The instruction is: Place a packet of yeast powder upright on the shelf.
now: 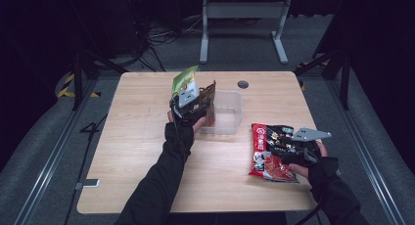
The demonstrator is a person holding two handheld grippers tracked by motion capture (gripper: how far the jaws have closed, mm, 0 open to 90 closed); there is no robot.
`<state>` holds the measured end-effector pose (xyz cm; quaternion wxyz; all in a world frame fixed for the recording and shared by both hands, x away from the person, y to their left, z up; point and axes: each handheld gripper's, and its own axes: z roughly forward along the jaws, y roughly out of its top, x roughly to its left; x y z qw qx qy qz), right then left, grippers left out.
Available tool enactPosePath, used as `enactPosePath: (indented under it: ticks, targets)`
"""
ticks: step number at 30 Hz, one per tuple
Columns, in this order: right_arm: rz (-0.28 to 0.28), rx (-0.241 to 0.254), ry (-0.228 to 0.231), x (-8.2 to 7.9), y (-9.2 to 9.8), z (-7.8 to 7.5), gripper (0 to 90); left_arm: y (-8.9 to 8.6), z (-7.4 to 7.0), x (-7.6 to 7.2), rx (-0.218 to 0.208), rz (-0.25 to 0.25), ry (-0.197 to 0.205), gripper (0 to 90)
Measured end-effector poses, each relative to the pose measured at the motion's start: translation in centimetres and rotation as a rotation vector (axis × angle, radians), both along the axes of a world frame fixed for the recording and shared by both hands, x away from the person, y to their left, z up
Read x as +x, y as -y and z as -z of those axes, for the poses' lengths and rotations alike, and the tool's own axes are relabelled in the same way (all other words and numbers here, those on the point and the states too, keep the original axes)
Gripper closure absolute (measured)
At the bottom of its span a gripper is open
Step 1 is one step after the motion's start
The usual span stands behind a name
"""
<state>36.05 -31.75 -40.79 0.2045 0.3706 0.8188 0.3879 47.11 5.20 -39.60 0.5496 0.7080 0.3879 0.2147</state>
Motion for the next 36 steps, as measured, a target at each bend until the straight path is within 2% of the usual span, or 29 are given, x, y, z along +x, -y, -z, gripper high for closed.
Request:
enactPosePath:
  ticks: [5,12,15,19,21,25,29,33,35,36]
  targets:
    - [0.0,-0.004,0.001,0.0,0.0,0.0,37.1,-0.7,0.3,-0.6,0.037,0.051,-0.009,62.5]
    - [0.001,-0.008,-0.004,0.1,0.0,0.1,37.0,-1.6,0.7,-1.5,0.059,0.099,-0.027,58.3]
    - [0.001,-0.002,-0.01,0.1,0.1,0.1,37.0,-1.9,0.6,-2.1,0.082,0.143,-0.029,58.0]
    - [0.009,-0.002,-0.006,0.3,0.3,0.0,37.0,-2.2,0.5,-3.2,0.135,0.188,-0.005,55.0]
    - [0.015,0.001,-0.009,0.3,0.4,0.1,37.0,-2.4,0.6,-3.8,0.126,0.233,-0.009,55.5]
    - [0.025,0.001,-0.011,0.4,0.6,0.1,37.0,-2.5,0.4,-4.6,0.152,0.253,0.008,53.4]
    - [0.027,0.003,-0.011,0.4,0.8,0.1,37.0,-2.8,0.5,-5.4,0.202,0.265,0.019,52.9]
    - [0.031,0.006,-0.01,0.6,0.9,0.1,37.0,-3.7,0.6,-6.3,0.24,0.275,0.019,50.2]
    - [0.033,0.005,-0.009,0.6,0.9,0.1,37.0,-4.2,0.7,-6.9,0.271,0.274,0.021,48.8]
    - [0.033,0.005,-0.009,0.6,0.9,0.1,37.0,-4.2,0.7,-6.9,0.271,0.274,0.021,47.5]
